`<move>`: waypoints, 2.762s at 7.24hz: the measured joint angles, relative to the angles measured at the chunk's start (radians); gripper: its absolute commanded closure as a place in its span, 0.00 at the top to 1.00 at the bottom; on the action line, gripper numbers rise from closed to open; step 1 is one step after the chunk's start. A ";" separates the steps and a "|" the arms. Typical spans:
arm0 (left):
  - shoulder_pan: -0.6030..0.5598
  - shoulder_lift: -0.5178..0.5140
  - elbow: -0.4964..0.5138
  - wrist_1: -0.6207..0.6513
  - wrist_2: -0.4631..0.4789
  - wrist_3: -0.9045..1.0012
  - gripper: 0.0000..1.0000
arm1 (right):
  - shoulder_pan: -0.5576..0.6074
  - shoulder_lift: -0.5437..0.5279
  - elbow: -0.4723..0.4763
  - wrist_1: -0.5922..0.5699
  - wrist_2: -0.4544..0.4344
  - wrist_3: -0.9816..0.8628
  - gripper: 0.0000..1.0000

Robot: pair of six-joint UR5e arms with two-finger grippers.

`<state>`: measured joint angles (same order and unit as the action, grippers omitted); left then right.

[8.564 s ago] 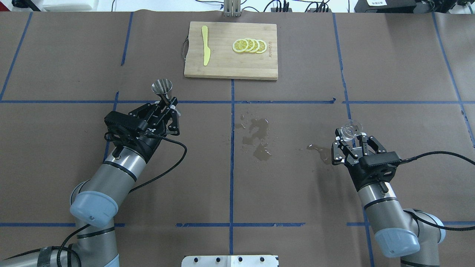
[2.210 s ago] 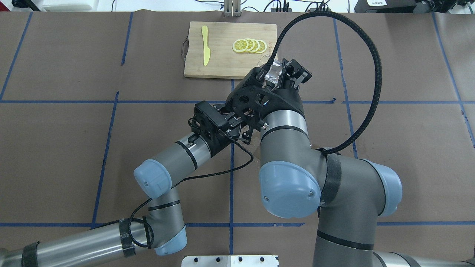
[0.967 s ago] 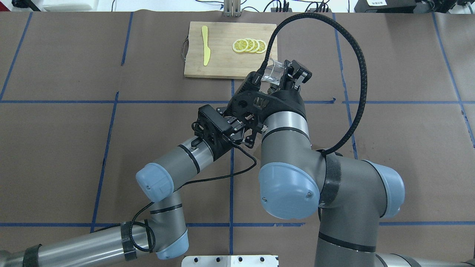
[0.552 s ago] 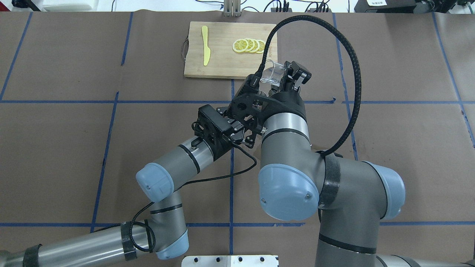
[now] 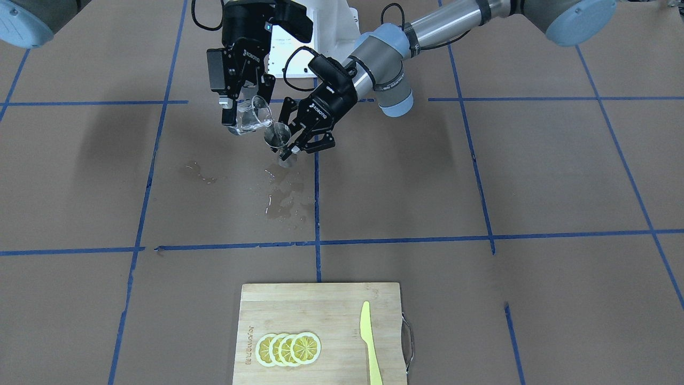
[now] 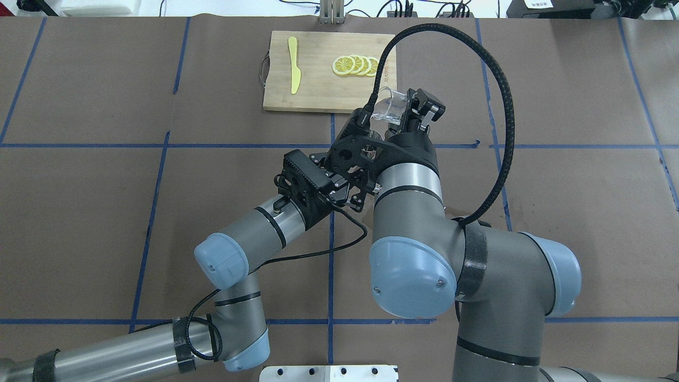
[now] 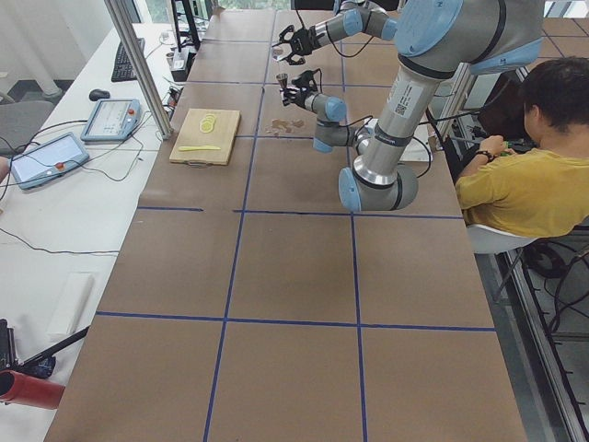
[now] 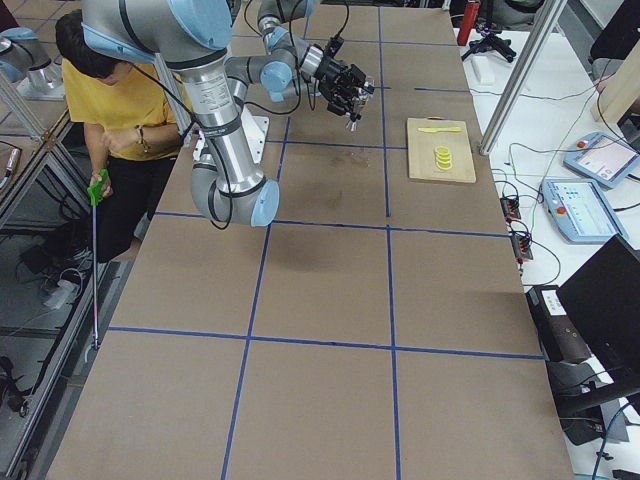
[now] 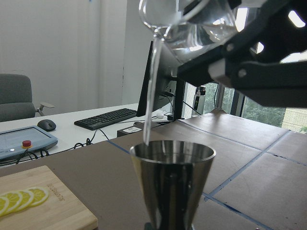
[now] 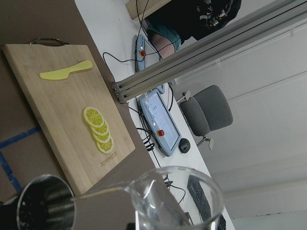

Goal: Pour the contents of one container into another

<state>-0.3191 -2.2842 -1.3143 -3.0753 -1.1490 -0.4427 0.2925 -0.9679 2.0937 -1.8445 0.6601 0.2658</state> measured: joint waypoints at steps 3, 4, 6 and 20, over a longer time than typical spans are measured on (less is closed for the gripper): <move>0.000 -0.005 0.000 0.002 0.000 -0.001 0.00 | -0.014 -0.001 0.006 -0.001 -0.013 -0.005 0.00; 0.000 -0.006 0.000 0.003 0.000 -0.001 0.00 | -0.021 -0.004 0.015 0.000 -0.018 -0.002 0.00; 0.000 -0.006 -0.001 0.002 0.000 -0.001 0.00 | -0.025 -0.010 0.032 0.002 -0.020 0.006 0.00; -0.008 0.175 -0.188 0.007 0.083 -0.013 0.00 | -0.024 -0.235 0.105 0.305 -0.010 0.585 0.00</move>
<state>-0.3273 -2.1094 -1.5025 -3.0681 -1.0656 -0.4557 0.2683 -1.2033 2.1988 -1.5393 0.6503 0.8506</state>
